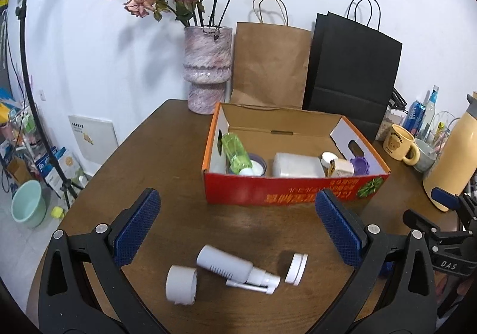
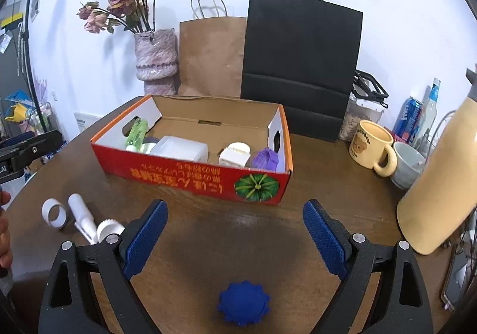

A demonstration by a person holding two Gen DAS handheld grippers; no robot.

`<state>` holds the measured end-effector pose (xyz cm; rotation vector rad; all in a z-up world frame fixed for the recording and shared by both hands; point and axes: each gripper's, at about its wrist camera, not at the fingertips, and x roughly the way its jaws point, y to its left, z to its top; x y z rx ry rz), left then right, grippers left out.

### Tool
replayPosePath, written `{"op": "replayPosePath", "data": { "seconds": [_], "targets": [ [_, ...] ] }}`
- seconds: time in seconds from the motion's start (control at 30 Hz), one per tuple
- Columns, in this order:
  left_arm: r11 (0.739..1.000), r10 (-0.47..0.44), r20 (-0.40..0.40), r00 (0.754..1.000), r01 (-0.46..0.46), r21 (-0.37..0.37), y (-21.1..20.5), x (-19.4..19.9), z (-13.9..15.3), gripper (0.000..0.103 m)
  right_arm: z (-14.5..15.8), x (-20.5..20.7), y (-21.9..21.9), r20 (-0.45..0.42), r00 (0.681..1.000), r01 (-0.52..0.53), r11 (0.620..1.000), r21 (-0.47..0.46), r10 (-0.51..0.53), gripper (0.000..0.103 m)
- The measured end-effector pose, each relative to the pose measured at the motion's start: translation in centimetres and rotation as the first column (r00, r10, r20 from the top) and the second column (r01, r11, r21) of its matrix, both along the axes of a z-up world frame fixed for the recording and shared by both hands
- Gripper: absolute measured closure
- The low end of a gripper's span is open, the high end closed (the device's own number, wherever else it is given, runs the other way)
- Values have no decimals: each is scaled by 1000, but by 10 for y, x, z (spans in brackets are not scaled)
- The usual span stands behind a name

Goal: Organize rigid objects
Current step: 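Withdraw both open grippers from the box back over the table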

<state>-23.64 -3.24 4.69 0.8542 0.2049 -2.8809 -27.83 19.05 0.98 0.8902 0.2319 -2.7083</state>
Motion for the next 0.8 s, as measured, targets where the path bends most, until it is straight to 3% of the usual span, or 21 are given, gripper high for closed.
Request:
{"op": "replayPosePath", "data": {
  "seconds": [0.8],
  "targets": [
    [1000,10,41,999,-9,-21,-5,46,-37,0,-35,44,32,98,995,-21,1000,8,20,7]
  ]
}}
